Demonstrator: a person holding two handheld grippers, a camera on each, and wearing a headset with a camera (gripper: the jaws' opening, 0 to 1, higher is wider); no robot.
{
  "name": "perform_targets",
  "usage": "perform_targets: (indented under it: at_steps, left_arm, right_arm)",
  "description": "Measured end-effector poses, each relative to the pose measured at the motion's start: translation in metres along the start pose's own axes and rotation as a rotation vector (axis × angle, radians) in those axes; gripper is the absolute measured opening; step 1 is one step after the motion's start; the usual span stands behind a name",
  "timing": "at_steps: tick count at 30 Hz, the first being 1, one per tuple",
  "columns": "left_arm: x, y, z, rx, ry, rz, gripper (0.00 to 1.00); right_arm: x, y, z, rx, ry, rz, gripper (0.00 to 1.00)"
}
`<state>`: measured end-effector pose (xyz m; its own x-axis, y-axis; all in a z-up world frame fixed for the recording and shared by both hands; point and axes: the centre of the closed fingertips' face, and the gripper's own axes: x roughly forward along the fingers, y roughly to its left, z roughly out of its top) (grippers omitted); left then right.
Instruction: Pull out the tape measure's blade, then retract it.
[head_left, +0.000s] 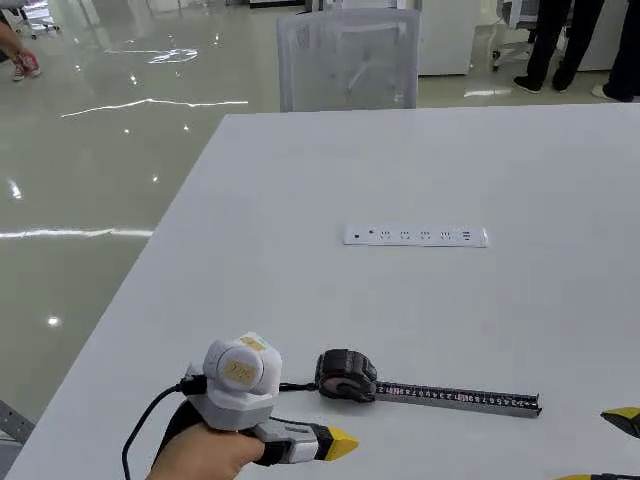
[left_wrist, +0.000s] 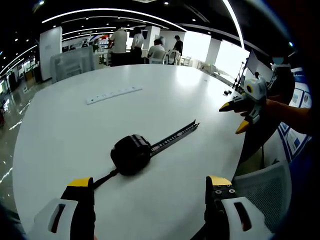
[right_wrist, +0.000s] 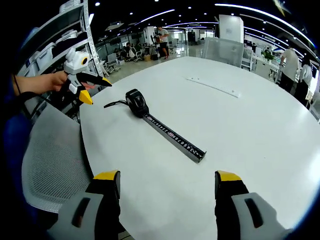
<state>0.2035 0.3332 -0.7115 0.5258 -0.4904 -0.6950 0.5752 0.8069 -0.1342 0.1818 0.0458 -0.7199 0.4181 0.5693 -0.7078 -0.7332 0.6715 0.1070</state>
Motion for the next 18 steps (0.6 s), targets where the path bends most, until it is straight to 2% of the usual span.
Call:
perform_targets:
  at_steps: [4, 10, 18]
  left_arm:
    - [-0.01, -0.005, 0.002, 0.002, -0.012, 0.0, 0.9]
    - [-0.024, -0.005, 0.003, 0.002, -0.023, 0.016, 0.93]
    - [-0.043, -0.009, -0.005, 0.005, -0.014, 0.039, 0.96]
  right_arm:
    - [-0.006, 0.005, 0.001, -0.005, 0.002, 0.002, 0.76]
    - [-0.014, 0.009, 0.002, -0.006, 0.007, -0.005, 0.8]
    - [-0.03, 0.015, 0.003, 0.004, 0.01, -0.016, 0.84]
